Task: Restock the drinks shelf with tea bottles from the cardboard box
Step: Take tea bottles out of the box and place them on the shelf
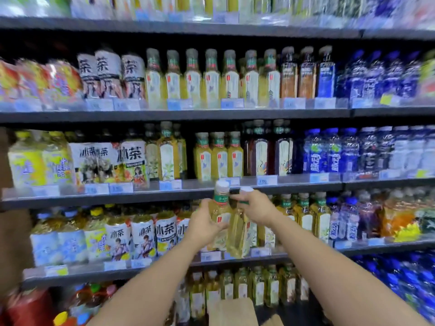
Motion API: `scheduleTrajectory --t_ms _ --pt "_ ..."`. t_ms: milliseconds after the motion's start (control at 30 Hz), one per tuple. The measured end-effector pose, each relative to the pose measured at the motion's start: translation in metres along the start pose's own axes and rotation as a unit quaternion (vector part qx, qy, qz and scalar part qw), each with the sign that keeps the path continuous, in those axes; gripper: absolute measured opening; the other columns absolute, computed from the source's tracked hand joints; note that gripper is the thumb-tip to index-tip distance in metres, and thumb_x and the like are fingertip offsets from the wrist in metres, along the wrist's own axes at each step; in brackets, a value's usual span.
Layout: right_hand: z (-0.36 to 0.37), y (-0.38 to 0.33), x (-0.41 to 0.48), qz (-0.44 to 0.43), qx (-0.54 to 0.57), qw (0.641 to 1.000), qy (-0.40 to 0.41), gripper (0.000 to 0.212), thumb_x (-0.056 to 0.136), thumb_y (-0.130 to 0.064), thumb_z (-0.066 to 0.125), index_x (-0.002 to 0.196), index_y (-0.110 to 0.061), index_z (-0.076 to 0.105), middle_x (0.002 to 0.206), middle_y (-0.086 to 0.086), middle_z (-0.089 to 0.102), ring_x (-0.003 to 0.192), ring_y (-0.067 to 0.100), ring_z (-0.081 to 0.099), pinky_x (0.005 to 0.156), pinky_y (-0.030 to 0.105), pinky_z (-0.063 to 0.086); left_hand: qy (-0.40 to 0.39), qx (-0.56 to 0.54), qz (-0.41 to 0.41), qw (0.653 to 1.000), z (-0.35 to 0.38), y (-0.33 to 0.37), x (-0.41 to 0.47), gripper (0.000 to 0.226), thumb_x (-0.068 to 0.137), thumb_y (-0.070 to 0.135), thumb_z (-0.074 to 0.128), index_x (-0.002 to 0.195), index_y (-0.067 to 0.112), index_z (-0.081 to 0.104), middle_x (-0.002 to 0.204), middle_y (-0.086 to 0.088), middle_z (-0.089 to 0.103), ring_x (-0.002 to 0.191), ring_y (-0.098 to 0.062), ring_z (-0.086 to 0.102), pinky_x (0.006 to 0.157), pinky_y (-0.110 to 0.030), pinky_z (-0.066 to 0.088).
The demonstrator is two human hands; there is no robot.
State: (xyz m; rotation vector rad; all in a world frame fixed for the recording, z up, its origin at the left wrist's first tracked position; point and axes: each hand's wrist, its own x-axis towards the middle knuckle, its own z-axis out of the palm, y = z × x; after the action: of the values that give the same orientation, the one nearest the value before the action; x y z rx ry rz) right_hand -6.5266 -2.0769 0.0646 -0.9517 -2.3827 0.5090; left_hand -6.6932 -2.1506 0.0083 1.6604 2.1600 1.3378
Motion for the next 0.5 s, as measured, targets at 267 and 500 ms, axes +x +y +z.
scheduleTrajectory --t_ms 267,500 --pt "-0.060 -0.036 0.081 -0.063 -0.021 0.978 0.196 0.034 0.100 -0.028 0.052 0.130 -0.041 0.061 0.117 0.006 0.057 0.087 0.022 0.061 0.074 0.031 0.052 0.072 -0.029 0.076 0.994 -0.067 0.054 0.087 0.079 0.072 0.030 0.089 0.134 0.023 0.041 0.112 0.009 0.062 0.099 -0.010 0.059 0.086 -0.027 0.047" --pt "-0.067 -0.025 0.122 -0.059 -0.100 0.947 0.300 0.033 0.101 -0.029 0.052 0.131 -0.040 0.061 0.125 0.006 0.047 0.109 0.028 0.051 0.069 0.029 0.037 0.105 -0.081 0.078 0.988 -0.051 0.060 0.146 0.083 0.073 0.033 0.088 0.139 0.029 0.037 0.118 0.010 0.061 0.106 -0.011 0.059 0.091 -0.028 0.046"
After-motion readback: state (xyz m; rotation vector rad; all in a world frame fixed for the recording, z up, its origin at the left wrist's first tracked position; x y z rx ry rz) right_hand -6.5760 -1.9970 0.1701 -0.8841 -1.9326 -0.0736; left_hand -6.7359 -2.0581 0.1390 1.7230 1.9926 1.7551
